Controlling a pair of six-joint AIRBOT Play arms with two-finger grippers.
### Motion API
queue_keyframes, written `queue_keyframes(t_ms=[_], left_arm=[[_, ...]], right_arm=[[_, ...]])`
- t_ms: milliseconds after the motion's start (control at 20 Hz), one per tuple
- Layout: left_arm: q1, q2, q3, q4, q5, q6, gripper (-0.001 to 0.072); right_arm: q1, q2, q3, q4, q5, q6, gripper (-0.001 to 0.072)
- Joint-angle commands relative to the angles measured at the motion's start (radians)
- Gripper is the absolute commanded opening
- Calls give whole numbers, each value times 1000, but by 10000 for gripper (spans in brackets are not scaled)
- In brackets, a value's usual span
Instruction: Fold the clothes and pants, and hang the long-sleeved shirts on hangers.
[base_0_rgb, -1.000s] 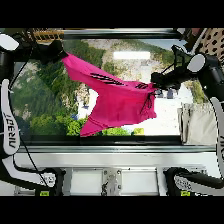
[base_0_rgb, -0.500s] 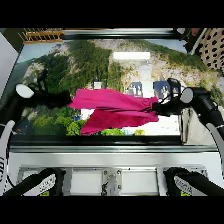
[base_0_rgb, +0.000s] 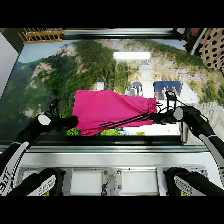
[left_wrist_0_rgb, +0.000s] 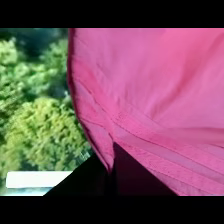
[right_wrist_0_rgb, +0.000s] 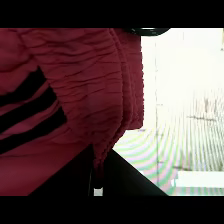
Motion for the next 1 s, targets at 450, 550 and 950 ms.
queue_keyframes(t_ms=[450, 550, 950], left_arm=[[41, 3, 212, 6, -316, 3, 626], [46, 3, 273, 5, -345, 2, 604], [-120, 3, 386, 4, -339, 1, 5]], right_arm=[[-129, 116, 189, 67, 262, -141, 666], [-259, 84, 245, 178, 371, -298, 666], [-546, -284, 262, 615, 421, -774, 667]])
